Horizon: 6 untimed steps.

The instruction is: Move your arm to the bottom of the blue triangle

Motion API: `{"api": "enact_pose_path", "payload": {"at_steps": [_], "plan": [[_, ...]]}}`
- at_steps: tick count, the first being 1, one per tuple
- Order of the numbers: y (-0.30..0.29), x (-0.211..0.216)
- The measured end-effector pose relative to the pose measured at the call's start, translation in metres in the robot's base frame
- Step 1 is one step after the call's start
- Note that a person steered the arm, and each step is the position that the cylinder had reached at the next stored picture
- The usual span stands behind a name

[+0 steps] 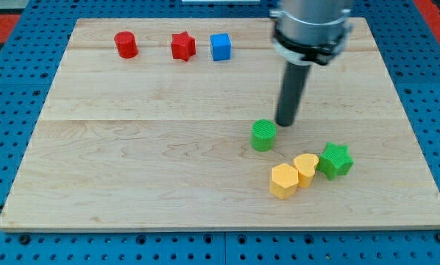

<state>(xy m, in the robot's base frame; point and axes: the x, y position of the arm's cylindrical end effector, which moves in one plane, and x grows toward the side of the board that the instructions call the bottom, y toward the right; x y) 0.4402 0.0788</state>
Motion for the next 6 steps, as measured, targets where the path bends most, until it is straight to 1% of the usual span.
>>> {"api": "enact_pose_path", "payload": {"at_steps": [1, 2, 3, 4, 6], "plan": [[-0.023, 0.002], [0.043, 0.061], [0.034, 0.049], [0.04, 0.015], [0.023, 0.008]]}}
